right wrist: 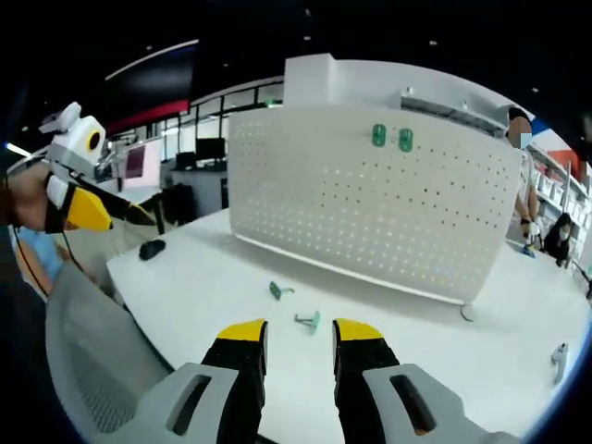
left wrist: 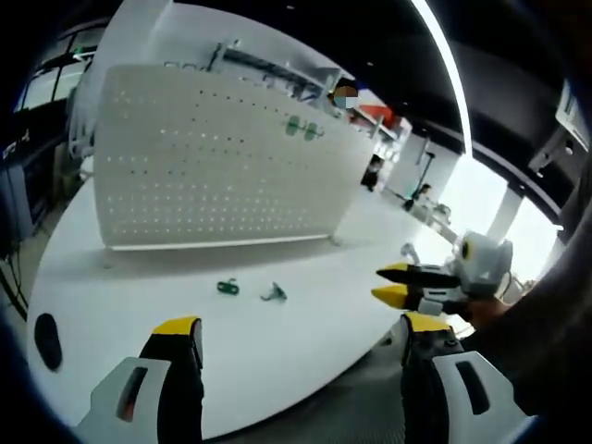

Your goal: Insert the hook assembly into the mounting plate slot until the hook locks in place.

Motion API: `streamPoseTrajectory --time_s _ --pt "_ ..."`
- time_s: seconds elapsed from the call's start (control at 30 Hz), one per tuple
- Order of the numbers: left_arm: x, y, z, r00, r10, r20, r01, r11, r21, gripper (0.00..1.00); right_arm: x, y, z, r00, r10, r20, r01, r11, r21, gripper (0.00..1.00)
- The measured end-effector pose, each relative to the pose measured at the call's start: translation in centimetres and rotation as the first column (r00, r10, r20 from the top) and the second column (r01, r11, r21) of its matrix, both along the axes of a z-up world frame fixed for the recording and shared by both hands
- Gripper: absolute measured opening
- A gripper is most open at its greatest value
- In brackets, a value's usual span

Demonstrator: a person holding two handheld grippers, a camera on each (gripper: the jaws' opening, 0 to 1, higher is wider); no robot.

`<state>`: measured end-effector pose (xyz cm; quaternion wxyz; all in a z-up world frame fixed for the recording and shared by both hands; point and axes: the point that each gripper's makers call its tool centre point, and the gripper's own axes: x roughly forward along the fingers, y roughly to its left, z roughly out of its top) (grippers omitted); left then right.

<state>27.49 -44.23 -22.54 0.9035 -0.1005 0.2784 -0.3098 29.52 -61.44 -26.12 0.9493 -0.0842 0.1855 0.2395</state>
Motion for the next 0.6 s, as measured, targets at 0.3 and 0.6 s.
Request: streamPoseTrajectory --time_s 0.3,0.6 --pt "-0.4 0.1 -1.5 1.0 -0.007 -0.023 0.008 1.0 0.016 0.9 -1.6 0.2 -0.1 1.0 0.007 -0.012 -0.007 1.0 -0.001 0.27" --pt "0.2 0.4 -3.6 0.998 -0.021 -0.06 0.023 0.999 0.032 0.9 -2.7 0.3 -1.0 0.998 0.02 -0.052 -0.02 1.0 -0.001 0.27"
